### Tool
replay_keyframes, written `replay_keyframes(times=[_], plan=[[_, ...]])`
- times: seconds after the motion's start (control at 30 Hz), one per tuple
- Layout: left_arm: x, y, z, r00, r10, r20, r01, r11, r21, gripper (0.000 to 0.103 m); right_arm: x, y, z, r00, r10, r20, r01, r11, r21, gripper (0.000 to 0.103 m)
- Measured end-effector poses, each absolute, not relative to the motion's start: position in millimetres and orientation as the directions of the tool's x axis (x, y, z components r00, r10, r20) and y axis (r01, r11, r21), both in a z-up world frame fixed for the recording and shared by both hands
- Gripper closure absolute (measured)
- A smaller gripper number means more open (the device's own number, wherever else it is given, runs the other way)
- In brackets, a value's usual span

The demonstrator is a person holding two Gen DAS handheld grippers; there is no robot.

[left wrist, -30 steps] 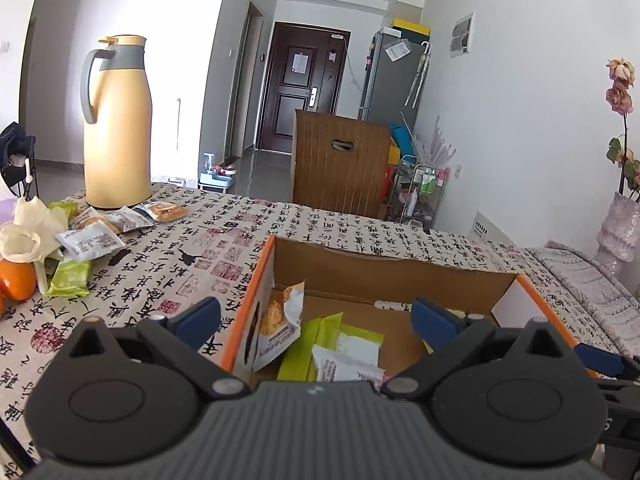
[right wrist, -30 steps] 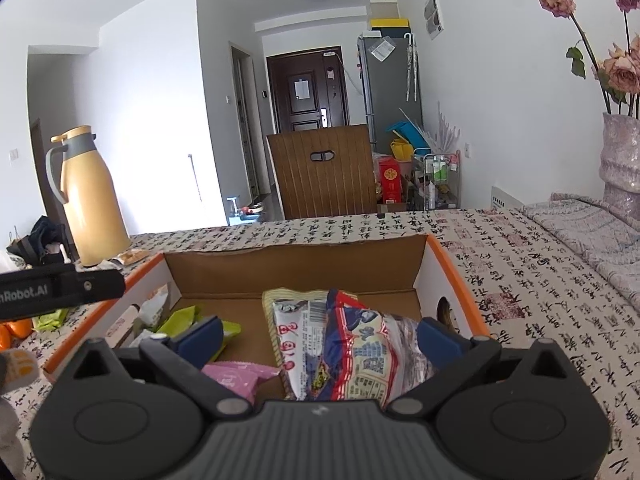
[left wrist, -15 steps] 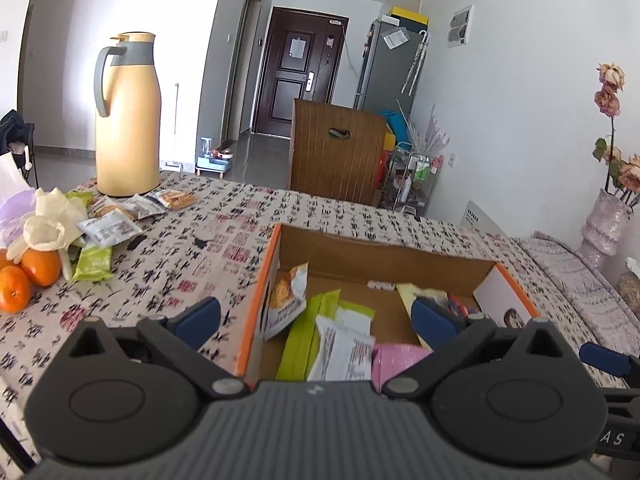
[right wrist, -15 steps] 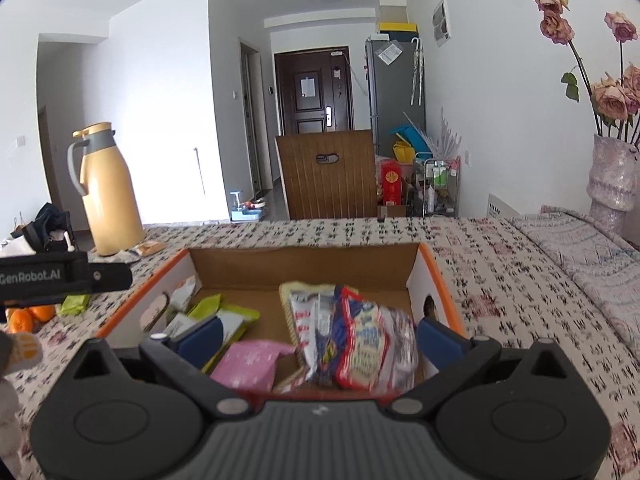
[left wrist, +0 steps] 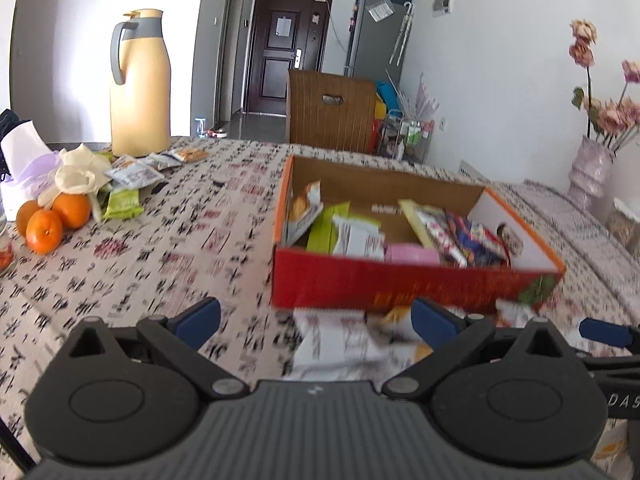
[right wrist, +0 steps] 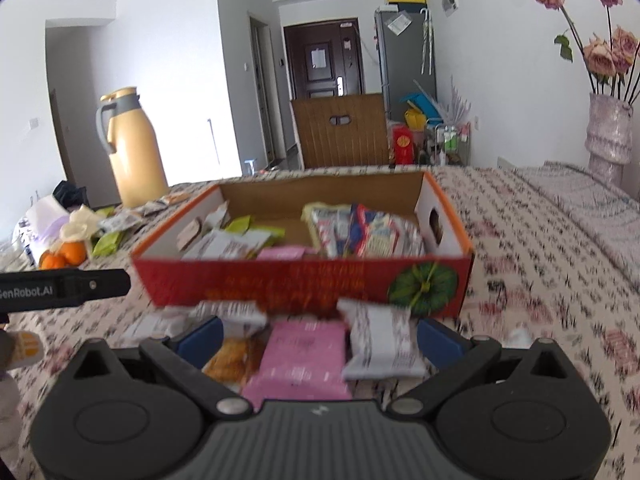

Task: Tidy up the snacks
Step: 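Withdraw both open tools from the box toward the snack pile, then grasp a white biscuit packet with the right tool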

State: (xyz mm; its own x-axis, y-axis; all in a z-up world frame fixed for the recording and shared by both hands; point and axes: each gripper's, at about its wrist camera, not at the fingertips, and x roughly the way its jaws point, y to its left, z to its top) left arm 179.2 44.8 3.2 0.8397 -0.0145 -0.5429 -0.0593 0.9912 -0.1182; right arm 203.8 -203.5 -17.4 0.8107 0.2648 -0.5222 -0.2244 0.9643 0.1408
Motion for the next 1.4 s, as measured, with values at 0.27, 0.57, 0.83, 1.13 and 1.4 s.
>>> replay_keyframes(times=[0.27, 0.57, 0.83, 1.13, 1.4], plan=[[155.4, 57.4, -21.9, 0.820, 0.037, -0.572, -0.062, 0.998, -0.023, 0.000, 175.3, -193.4, -34.4, 0.778, 0.285, -0.560, -0.248, 0.958, 0.143, 0.000], [147.7, 75.8, -42.2, 0.807, 0.068, -0.587, -0.091, 0.996, -0.011, 0.000, 171.2, -170.2, -51.7, 0.740, 0.288, -0.607, -0.265, 0.955, 0.131, 0.000], [148.2, 84.2, -49.5, 0.805, 0.028, -0.592, -0.081, 0.995, -0.062, 0.000, 179.3, -149.1, -65.3, 0.729, 0.254, -0.635, -0.260, 0.962, 0.087, 0.000], [144.9, 89.5, -49.7, 0.809, 0.007, -0.587, -0.088, 0.990, -0.109, 0.000, 181.1, -143.0, -67.8, 0.737, 0.238, -0.632, -0.269, 0.962, 0.048, 0.010], [144.0, 91.1, -49.9, 0.810, 0.000, -0.586, -0.086, 0.989, -0.118, 0.000, 174.7, -144.2, -66.6, 0.756, 0.249, -0.605, -0.287, 0.957, 0.035, 0.033]])
